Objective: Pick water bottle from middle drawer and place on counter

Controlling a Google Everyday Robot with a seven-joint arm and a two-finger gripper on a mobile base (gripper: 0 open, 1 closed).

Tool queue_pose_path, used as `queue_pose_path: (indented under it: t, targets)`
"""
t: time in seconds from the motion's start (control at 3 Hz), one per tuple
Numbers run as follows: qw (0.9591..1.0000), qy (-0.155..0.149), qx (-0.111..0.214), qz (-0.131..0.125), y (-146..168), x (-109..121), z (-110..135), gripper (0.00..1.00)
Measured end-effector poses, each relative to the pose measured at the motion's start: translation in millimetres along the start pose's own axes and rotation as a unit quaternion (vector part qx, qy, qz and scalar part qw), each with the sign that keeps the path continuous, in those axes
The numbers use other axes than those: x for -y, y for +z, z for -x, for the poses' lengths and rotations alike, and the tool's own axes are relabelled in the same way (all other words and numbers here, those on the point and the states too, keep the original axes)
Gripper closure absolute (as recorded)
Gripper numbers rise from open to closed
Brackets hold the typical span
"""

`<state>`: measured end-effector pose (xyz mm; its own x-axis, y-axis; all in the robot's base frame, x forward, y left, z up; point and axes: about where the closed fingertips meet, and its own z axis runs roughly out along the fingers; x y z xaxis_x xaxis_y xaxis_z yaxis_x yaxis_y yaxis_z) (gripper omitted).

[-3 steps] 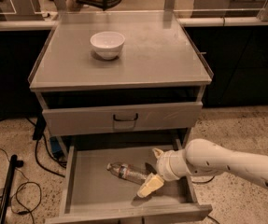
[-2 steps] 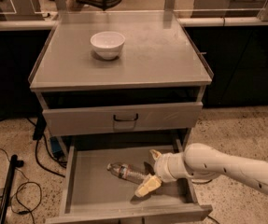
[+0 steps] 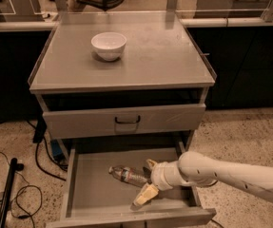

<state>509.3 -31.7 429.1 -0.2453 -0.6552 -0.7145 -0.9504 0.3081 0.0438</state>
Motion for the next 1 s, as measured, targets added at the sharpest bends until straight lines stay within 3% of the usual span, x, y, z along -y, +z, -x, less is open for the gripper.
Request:
queue_pose_path:
  t: [1.0]
  targets:
    - [0.9999, -0.002, -0.002, -0.011, 40, 26, -9, 0.0]
